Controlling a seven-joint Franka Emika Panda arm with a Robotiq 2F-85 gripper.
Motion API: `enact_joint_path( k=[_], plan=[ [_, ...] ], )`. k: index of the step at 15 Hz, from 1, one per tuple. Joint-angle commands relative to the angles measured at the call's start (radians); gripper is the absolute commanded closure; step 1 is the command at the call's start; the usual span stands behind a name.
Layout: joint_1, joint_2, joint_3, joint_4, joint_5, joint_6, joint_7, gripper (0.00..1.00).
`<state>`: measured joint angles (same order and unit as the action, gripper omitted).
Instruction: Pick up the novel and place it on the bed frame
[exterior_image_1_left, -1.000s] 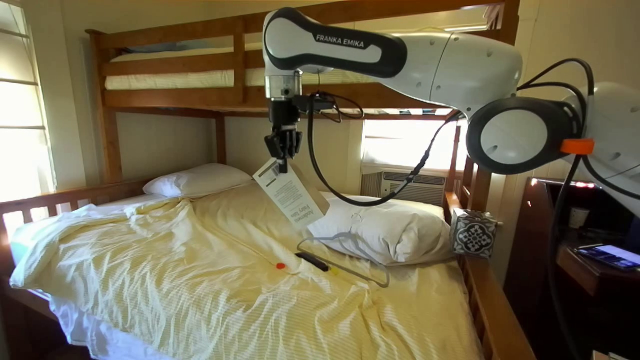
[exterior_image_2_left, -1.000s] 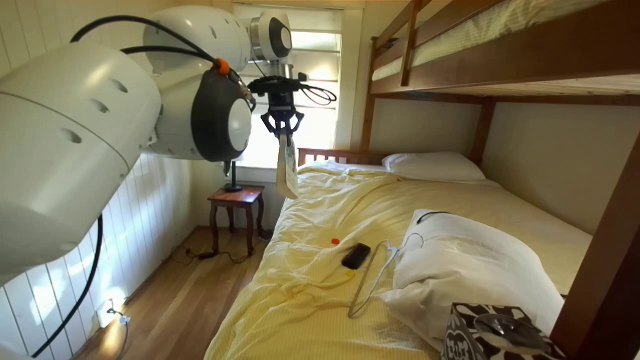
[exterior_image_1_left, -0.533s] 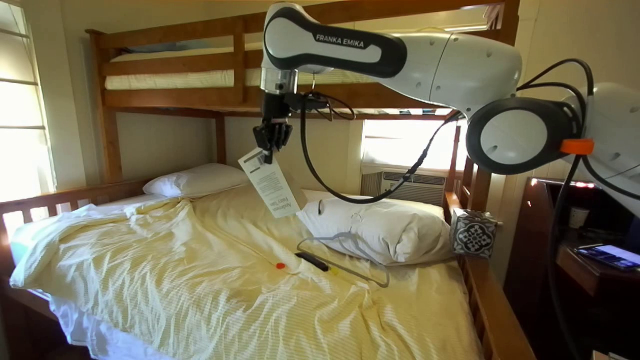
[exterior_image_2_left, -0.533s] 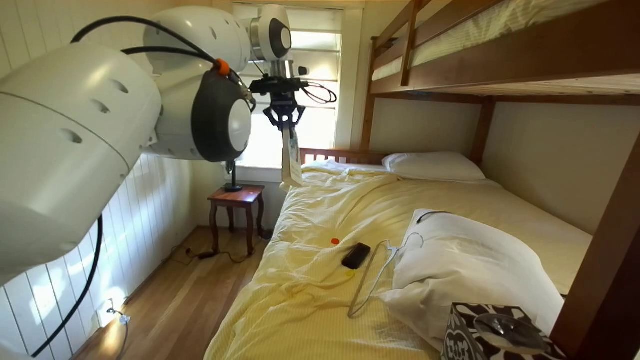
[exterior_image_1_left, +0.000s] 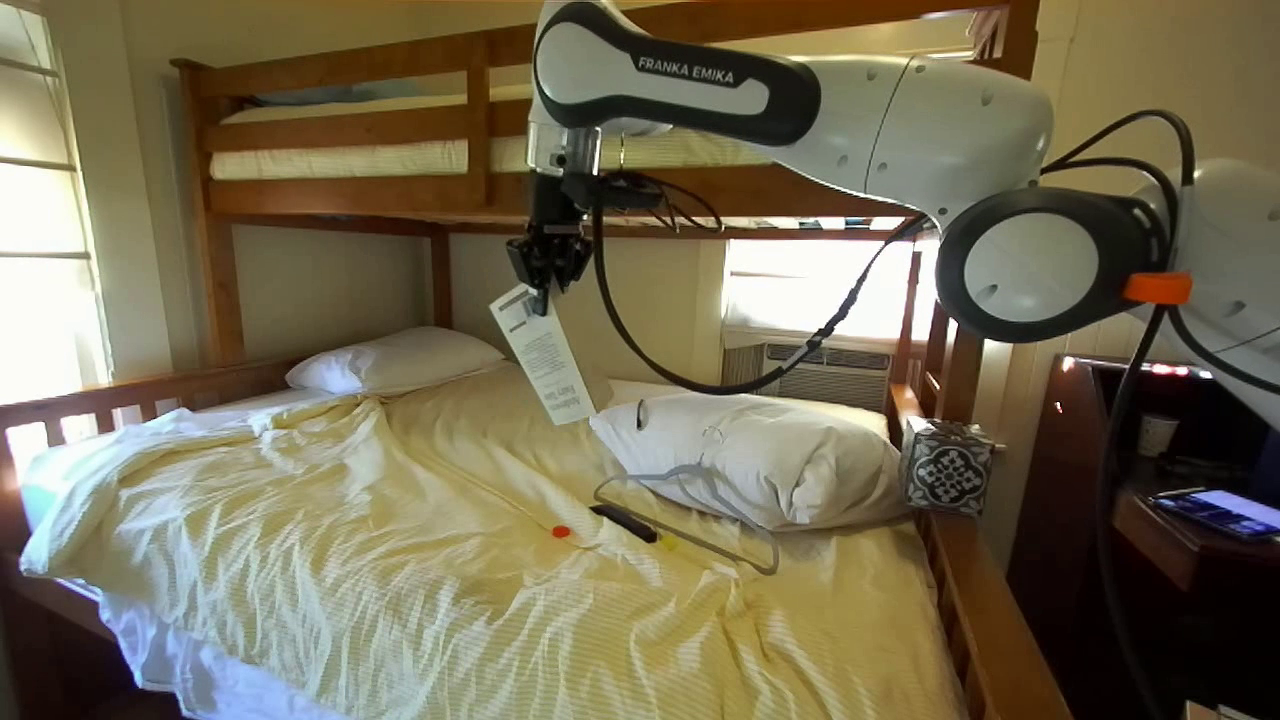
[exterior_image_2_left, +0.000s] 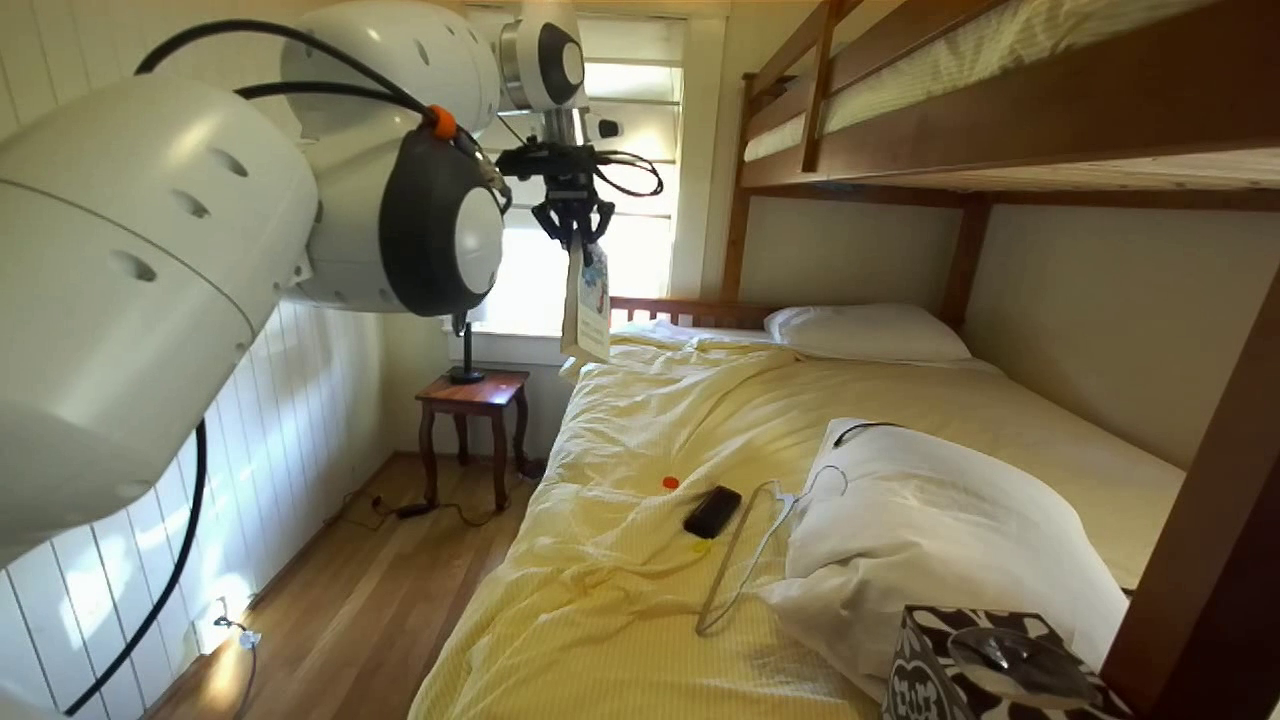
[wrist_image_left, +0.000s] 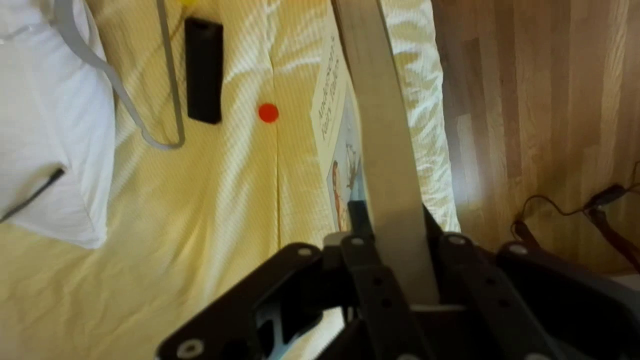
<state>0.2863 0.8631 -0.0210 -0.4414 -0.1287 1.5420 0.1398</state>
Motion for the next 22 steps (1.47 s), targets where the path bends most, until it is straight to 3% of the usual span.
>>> enact_joint_path(
  k=[1, 9, 13, 20, 21, 22],
  plan=[
    [0.015, -0.037, -0.047, -0.016, -0.024, -0.085, 0.171, 0.94],
    [0.019, -0.037, -0.137, -0.005, -0.06, -0.182, 0.517, 0.94],
    [0.001, -0.053, -0.103, -0.03, -0.053, -0.391, 0.294, 0.94],
    [0.003, -0.049, -0.103, -0.047, -0.105, -0.702, 0.032, 0.94],
    [-0.002, -0.022, -0.099, -0.01, -0.084, -0.646, 0.111, 0.76],
    [-0.003, -0.022, -0.098, -0.014, -0.088, -0.67, 0.084, 0.76]
  ],
)
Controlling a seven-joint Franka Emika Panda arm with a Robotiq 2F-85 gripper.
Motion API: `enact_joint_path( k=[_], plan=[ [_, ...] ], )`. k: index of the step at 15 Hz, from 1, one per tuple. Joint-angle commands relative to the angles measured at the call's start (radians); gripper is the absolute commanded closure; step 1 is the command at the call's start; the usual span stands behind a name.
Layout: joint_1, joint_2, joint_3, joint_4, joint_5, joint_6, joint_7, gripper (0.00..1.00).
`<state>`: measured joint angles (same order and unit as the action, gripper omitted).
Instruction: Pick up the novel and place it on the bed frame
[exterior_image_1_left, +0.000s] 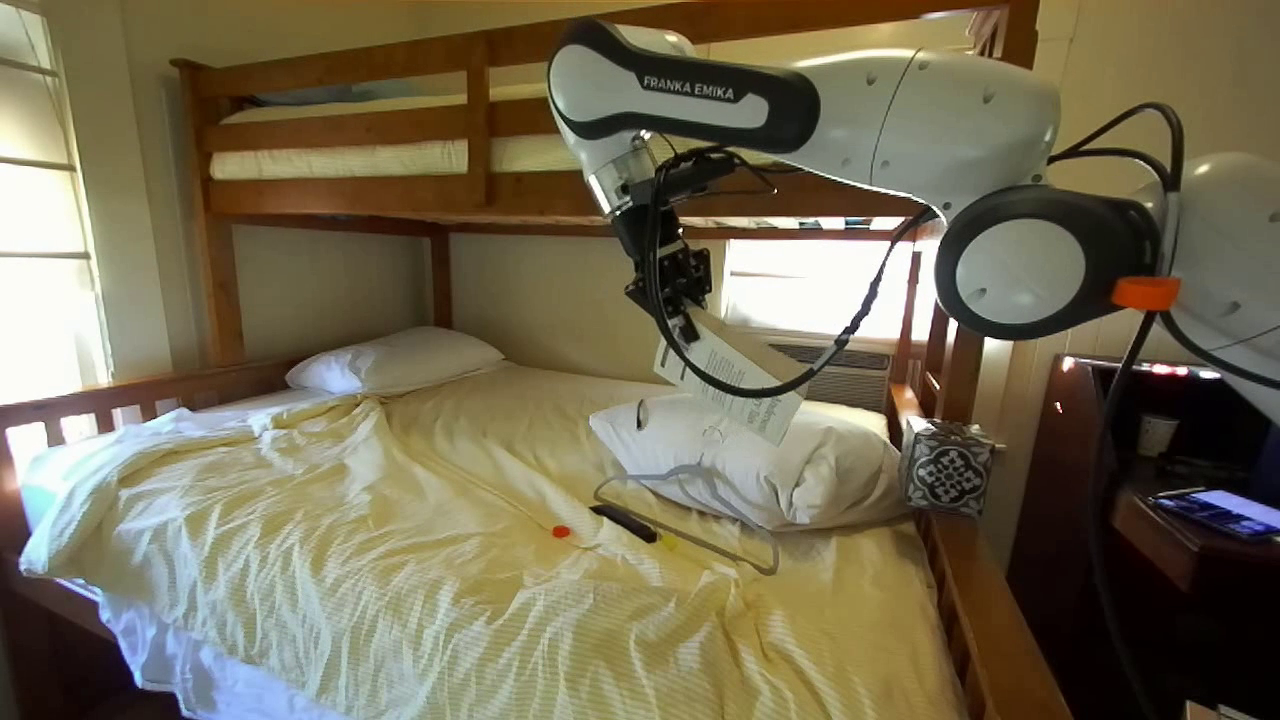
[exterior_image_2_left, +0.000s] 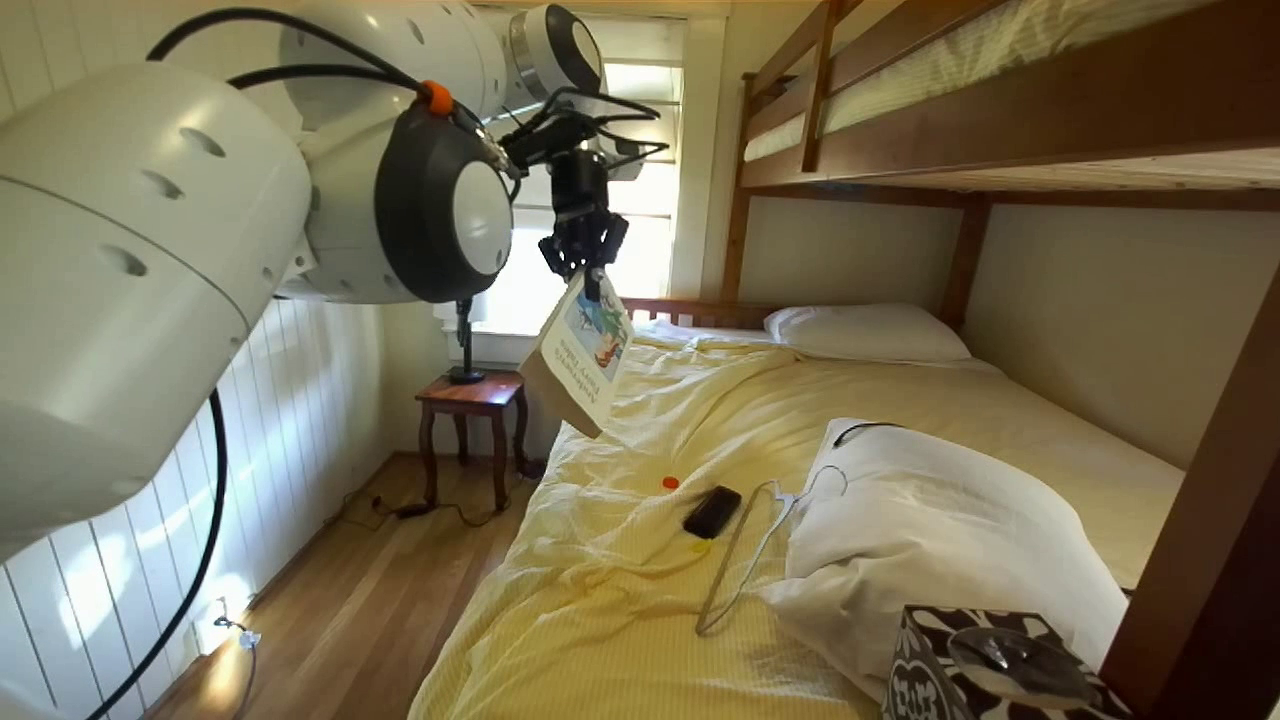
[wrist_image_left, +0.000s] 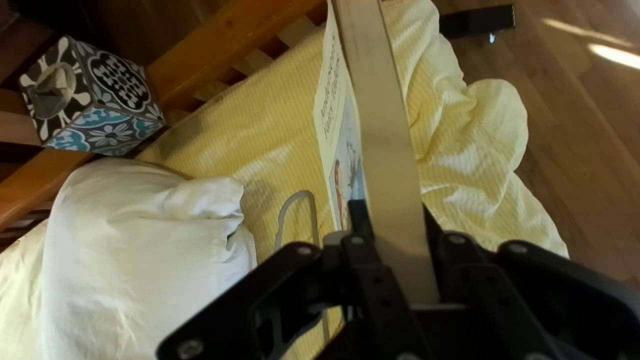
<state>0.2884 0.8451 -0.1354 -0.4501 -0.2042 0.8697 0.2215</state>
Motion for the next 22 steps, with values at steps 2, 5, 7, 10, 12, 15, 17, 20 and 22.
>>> enact_joint_path(
  k=[2, 5, 7, 10, 12, 15, 17, 20, 22],
  plan=[
    [-0.009, 0.017, 0.017, 0.027, -0.015, -0.025, -0.021, 0.76],
    [-0.013, 0.047, 0.018, 0.077, -0.016, -0.05, -0.033, 0.76],
    [0.001, 0.048, -0.004, 0.044, -0.032, -0.002, 0.057, 0.94],
    [-0.027, 0.079, -0.049, 0.028, -0.083, 0.07, 0.116, 0.94],
    [-0.048, 0.104, -0.092, 0.029, -0.146, 0.098, 0.116, 0.94],
    [-0.079, 0.141, -0.159, 0.01, -0.238, 0.069, 0.1, 0.94],
    [-0.099, 0.175, -0.199, 0.013, -0.298, 0.035, 0.078, 0.94],
    [-0.121, 0.226, -0.241, 0.019, -0.368, -0.02, 0.036, 0.94],
    [-0.131, 0.258, -0.25, 0.023, -0.39, -0.039, 0.015, 0.94]
  ],
)
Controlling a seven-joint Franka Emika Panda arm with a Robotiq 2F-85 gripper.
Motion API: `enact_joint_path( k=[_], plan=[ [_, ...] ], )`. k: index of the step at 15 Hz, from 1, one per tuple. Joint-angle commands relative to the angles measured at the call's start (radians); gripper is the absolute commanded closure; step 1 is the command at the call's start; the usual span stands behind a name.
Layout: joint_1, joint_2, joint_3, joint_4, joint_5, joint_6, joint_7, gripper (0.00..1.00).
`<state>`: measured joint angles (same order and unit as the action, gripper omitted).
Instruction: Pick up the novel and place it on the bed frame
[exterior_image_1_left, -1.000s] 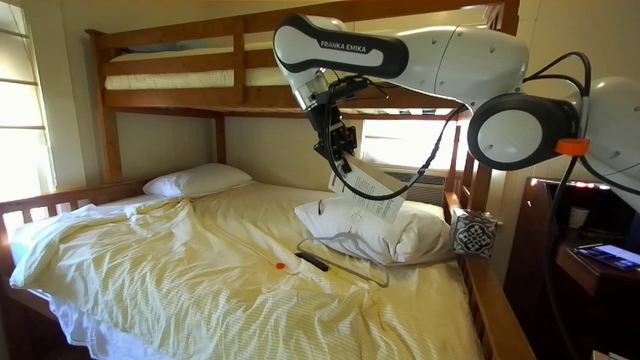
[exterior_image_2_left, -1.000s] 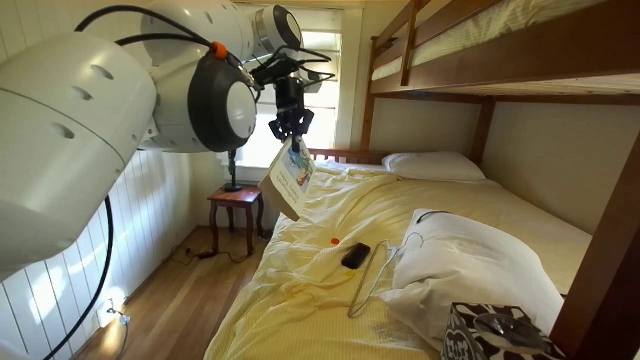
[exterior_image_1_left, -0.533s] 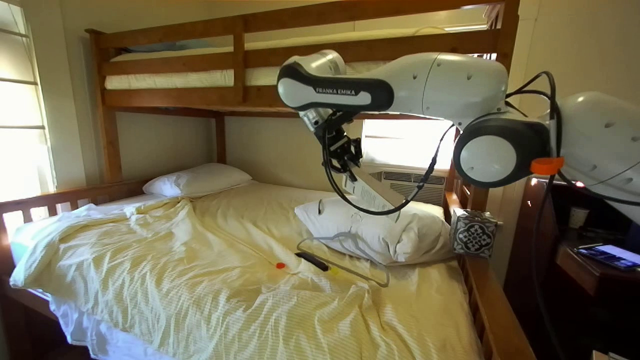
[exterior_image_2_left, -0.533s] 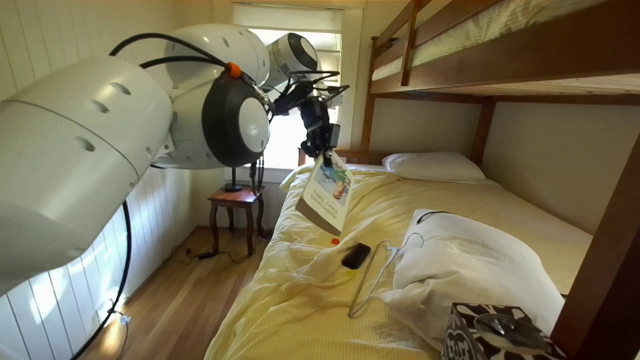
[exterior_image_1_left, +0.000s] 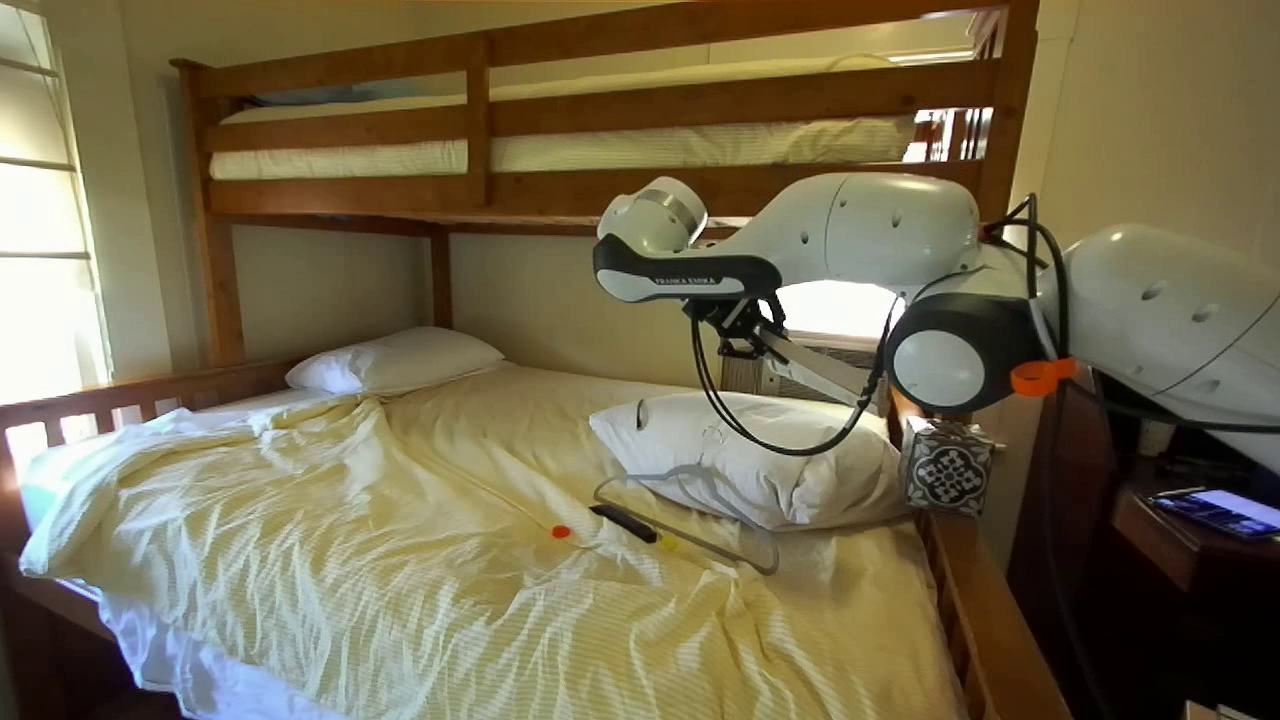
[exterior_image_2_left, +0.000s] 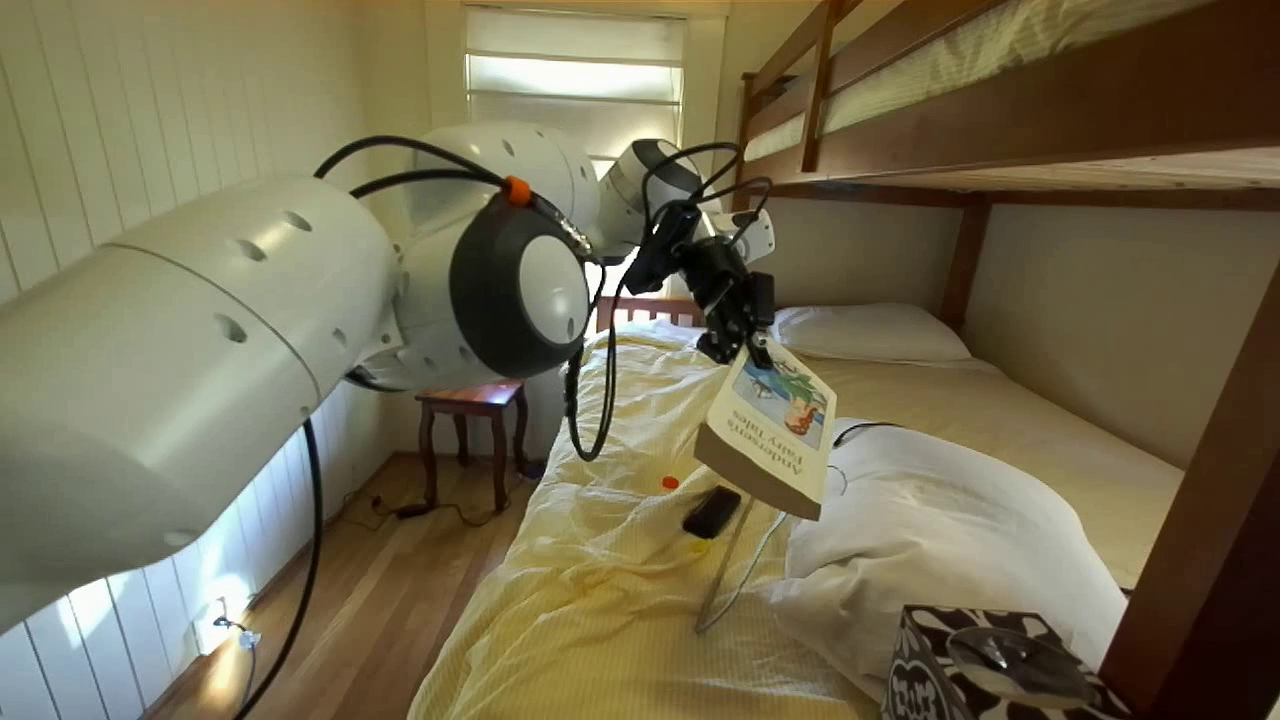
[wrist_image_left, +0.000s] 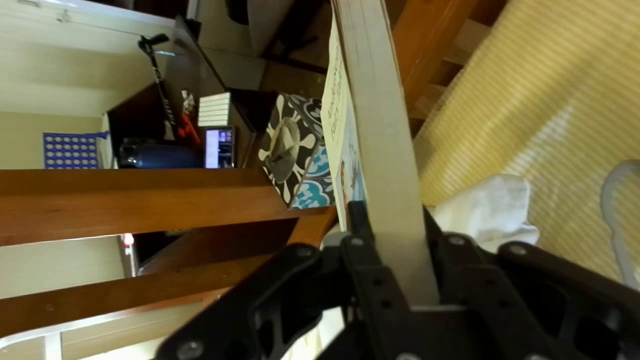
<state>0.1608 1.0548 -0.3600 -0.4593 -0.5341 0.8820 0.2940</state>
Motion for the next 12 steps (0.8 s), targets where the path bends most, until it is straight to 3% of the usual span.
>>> enact_joint_path(
  k=[1, 5, 7, 9, 10, 12],
  plan=[
    [-0.001, 0.063, -0.033, 0.033, -0.079, -0.058, -0.069, 0.94],
    [-0.015, 0.109, -0.017, 0.057, -0.062, -0.048, 0.028, 0.94],
    [-0.028, 0.084, 0.049, 0.014, 0.014, -0.042, -0.038, 0.94],
    [-0.033, 0.094, 0.067, 0.001, 0.056, -0.097, -0.07, 0.94],
    [-0.015, 0.016, 0.063, -0.17, 0.087, -0.044, -0.061, 0.94],
    [-0.017, 0.05, 0.05, -0.132, 0.095, -0.051, -0.095, 0.94]
  ],
)
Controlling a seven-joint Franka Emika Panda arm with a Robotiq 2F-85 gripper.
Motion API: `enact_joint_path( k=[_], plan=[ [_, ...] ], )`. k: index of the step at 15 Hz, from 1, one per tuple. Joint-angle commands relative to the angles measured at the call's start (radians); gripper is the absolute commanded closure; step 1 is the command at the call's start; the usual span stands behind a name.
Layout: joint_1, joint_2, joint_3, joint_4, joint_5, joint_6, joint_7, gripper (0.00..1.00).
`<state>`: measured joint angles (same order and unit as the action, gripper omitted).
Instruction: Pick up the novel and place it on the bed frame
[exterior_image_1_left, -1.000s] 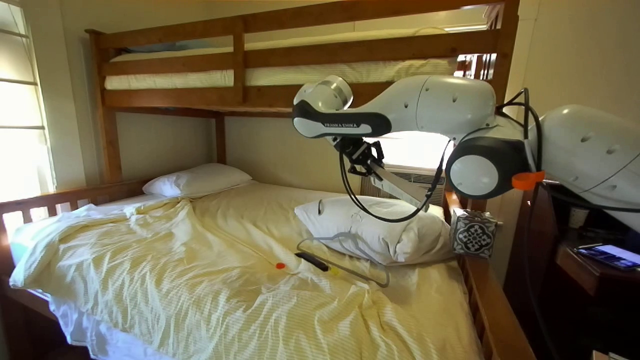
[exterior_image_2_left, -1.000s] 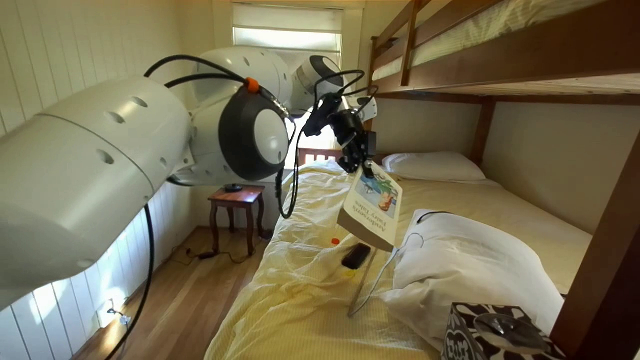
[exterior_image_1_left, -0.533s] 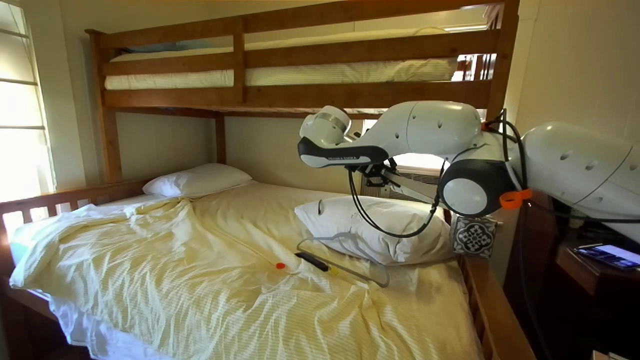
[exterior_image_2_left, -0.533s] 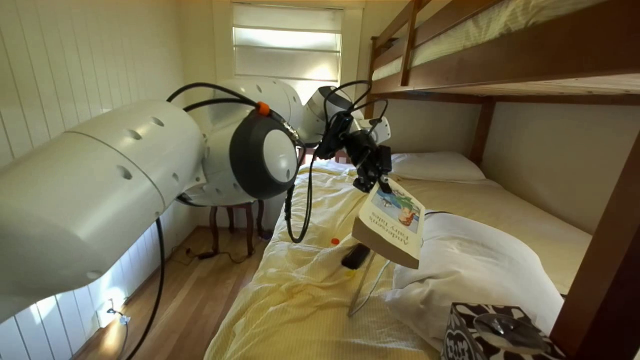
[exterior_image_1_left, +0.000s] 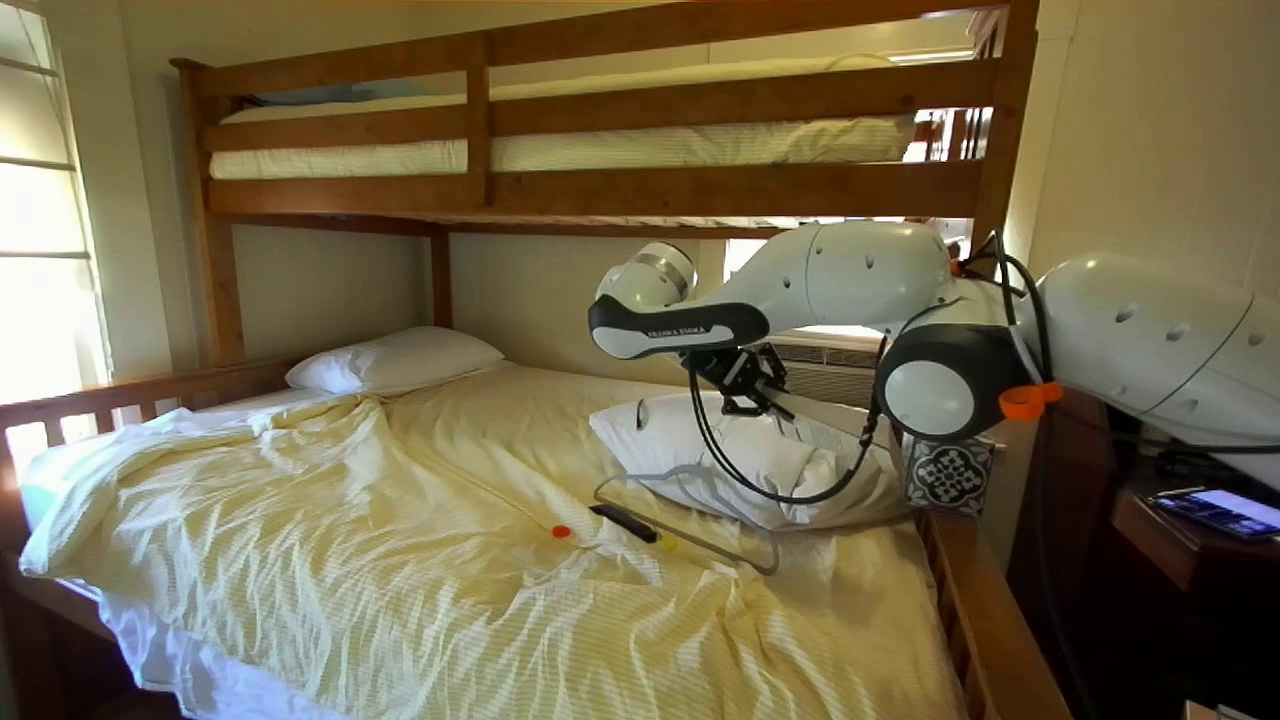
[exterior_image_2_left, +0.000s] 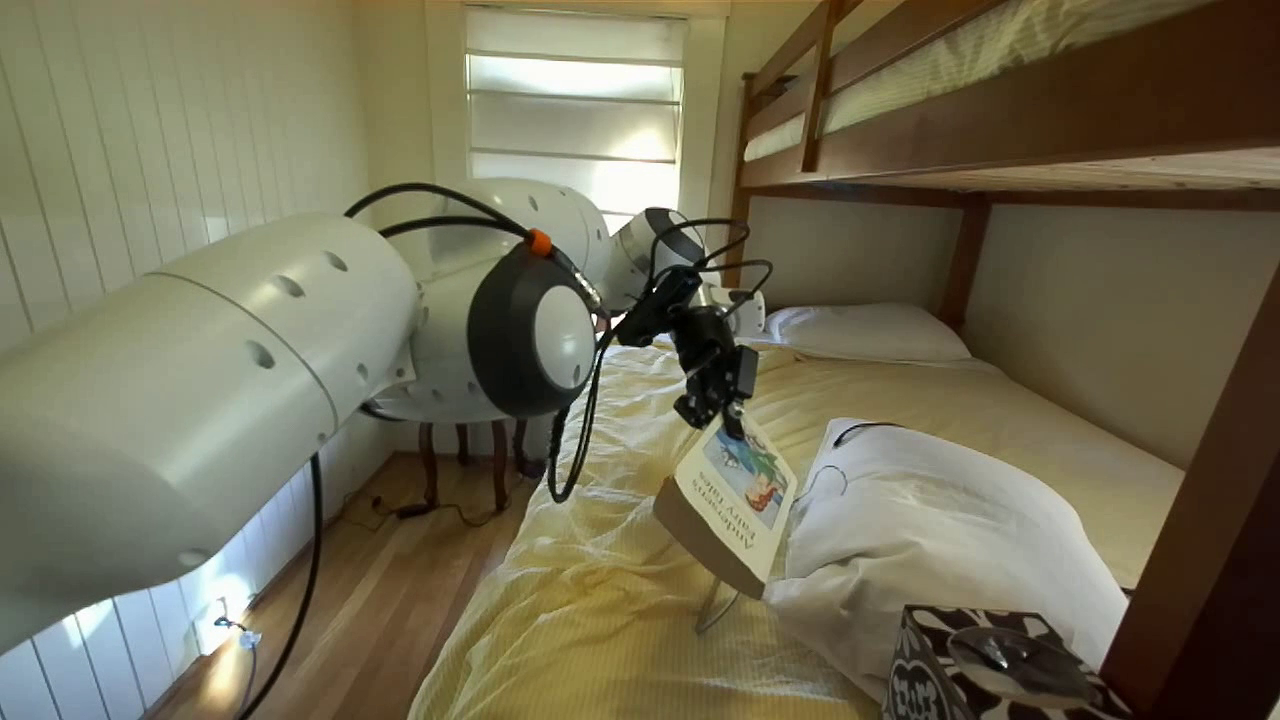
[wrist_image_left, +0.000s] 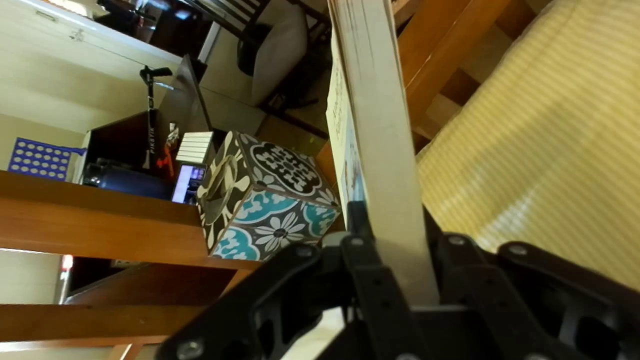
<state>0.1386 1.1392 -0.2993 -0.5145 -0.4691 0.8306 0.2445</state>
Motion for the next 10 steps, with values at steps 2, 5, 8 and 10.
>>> enact_joint_path(
  k=[2, 5, 8, 10],
  plan=[
    [0.01, -0.026, -0.032, -0.096, 0.0, 0.001, -0.033, 0.94],
    [0.034, -0.056, -0.06, -0.199, -0.092, 0.064, 0.046, 0.94],
    [0.053, -0.089, -0.081, -0.302, -0.138, 0.134, 0.143, 0.94],
    [0.069, -0.13, -0.085, -0.401, -0.144, 0.175, 0.21, 0.94]
  ],
)
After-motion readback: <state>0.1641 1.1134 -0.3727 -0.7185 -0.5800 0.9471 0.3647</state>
